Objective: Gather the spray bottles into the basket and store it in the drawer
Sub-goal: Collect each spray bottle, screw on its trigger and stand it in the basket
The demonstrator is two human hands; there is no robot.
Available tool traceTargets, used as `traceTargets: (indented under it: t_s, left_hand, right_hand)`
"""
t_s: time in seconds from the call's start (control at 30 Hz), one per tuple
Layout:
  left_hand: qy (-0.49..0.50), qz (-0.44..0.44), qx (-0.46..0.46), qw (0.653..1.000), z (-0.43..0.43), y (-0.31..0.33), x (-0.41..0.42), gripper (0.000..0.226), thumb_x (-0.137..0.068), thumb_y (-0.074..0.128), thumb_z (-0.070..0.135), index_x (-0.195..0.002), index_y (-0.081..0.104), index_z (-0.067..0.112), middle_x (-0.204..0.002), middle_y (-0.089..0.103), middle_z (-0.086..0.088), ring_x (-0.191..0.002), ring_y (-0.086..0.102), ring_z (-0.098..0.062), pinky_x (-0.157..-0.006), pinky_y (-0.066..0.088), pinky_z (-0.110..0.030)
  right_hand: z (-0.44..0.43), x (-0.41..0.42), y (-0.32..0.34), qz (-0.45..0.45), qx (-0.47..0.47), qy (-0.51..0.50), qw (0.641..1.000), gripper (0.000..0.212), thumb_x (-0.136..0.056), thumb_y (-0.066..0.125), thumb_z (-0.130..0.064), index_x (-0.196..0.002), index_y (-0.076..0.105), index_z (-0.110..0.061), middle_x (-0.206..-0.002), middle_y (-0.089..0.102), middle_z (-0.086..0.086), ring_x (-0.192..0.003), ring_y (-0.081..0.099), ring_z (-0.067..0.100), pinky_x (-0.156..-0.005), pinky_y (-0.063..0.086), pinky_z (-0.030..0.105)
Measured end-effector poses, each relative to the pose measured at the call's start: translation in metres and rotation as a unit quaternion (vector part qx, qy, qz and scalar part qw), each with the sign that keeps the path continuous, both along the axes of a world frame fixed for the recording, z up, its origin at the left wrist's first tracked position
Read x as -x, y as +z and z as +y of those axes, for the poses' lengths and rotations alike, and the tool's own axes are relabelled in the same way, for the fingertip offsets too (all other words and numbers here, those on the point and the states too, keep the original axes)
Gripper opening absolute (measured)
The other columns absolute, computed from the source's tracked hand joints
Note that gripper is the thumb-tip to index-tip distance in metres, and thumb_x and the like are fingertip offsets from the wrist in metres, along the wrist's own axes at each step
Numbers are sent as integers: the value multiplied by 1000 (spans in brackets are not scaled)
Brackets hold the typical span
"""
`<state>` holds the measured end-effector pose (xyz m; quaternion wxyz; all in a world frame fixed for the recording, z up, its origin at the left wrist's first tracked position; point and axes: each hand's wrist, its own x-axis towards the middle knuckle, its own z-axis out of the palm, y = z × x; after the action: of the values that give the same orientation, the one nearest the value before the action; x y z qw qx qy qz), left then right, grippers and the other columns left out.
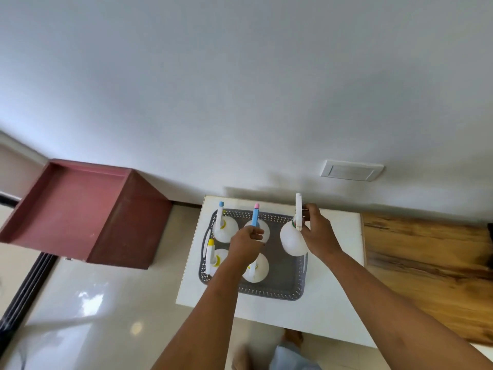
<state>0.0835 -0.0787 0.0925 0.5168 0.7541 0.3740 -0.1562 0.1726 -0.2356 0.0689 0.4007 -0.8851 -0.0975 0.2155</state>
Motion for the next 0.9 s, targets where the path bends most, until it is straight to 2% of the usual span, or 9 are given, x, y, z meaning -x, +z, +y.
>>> traceTargets:
  t_s: [0.13,0.3,0.57,0.67,0.77,0.9]
  left_hand:
    - [17,9,1,1000,-5,-18,-6,36,-83,61,-2,-117,59,8,-113,64,-6,-95,56,-11,-87,45,-22]
    - [48,13,22,999,-16,-36,-15,35,-83,62,-1,-116,61,11,-116,65,-8,-99,57,-11,-99,45,-27]
    - [72,18,32,997,-17,-45,-25,33,-86,60,-1,-116,61,11,-118,64,-7,-103,58,-12,-104,46,-33]
    - [67,17,18,997,-14,-46,-29,33,-86,60,1,-116,61,12,-117,65,-6,-101,57,-12,-103,48,-36]
    - [68,15,11,998,-12,-45,-33,31,-86,61,3,-116,61,13,-116,65,-5,-101,58,-14,-99,51,-43]
    - [68,17,10,998,-13,-44,-36,30,-87,61,5,-116,61,13,-116,65,-4,-102,59,-16,-98,51,-44]
  right_hand:
    - [3,1,-34,-13,17,4,1000,46,-87,61,-9,-125,38,-19,-116,63,17,-107,59,34,-85,53,41]
    - [9,1,-61,-19,19,5,1000,61,-84,66,-9,-133,31,-20,-127,58,17,-115,57,34,-93,51,46]
    - [16,-3,-88,-36,27,24,999,69,-82,68,-3,-139,31,-15,-135,53,15,-124,49,35,-96,47,50]
    - [16,0,-94,-45,32,30,998,69,-80,69,-3,-139,33,-13,-136,52,15,-123,51,35,-96,47,50]
    - [14,5,-100,-49,48,47,997,74,-80,70,-4,-140,29,-17,-137,51,15,-124,52,36,-93,49,50]
    - [11,10,-106,-56,55,49,996,79,-80,69,-2,-142,24,-21,-136,52,17,-124,52,38,-91,49,50]
